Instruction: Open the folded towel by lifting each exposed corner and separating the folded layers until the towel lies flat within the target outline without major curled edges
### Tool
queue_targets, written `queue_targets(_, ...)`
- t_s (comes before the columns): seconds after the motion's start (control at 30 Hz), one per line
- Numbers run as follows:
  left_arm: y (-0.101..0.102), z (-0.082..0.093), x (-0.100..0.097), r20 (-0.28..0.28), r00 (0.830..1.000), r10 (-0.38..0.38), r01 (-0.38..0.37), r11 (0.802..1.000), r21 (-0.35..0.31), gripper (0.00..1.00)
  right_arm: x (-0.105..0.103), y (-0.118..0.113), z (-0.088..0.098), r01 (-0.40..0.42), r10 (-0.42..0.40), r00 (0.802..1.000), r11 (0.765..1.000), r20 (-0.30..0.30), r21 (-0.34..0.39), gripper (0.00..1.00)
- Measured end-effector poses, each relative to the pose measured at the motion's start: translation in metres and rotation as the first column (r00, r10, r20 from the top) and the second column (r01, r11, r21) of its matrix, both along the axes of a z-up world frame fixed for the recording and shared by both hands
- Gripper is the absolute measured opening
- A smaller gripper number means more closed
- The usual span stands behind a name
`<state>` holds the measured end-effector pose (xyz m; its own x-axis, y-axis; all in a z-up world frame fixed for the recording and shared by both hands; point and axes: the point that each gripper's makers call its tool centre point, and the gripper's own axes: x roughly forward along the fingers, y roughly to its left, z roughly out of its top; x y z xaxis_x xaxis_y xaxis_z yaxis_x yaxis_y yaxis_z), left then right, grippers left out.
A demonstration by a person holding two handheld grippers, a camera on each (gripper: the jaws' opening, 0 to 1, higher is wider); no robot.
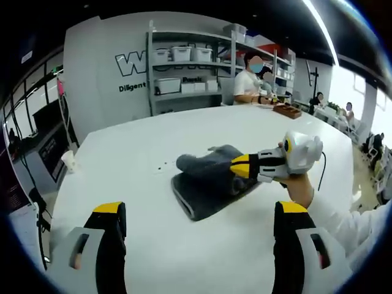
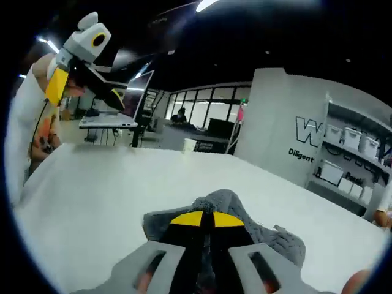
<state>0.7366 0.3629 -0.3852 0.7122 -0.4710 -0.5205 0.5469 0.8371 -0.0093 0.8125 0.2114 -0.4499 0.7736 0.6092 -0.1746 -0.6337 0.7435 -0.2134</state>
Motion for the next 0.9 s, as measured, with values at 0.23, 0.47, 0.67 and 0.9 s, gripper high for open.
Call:
queue_targets(0.23, -0.002, -0.001, 0.0, -0.006, 1.0, -0.007, 0.007, 1.0, 0.001, 1.0, 0.007, -0.041, 0.021, 0.09, -0.091, 0.996, 0.992, 0.015, 0.092, 0.0)
queue_targets(0.47, -0.004, -0.002, -0.001, -0.007, 1.0, -0.011, 0.011, 1.0, 0.003, 1.0, 0.016, -0.076, 0.033, 0.162, -0.168, 0.985, 0.977, 0.029, 0.136, 0.0)
queue_targets(0.67, -0.004, -0.003, -0.001, -0.01, 1.0, -0.011, 0.011, 1.0, 0.004, 1.0, 0.017, -0.108, 0.044, 0.241, -0.25, 0.966, 0.961, 0.058, 0.136, 0.0)
queue_targets(0.9, -0.004, -0.003, -0.002, -0.011, 1.0, -0.013, 0.013, 1.0, 0.005, 1.0, 0.014, -0.133, 0.052, 0.291, -0.306, 0.949, 0.943, 0.074, 0.16, 0.0)
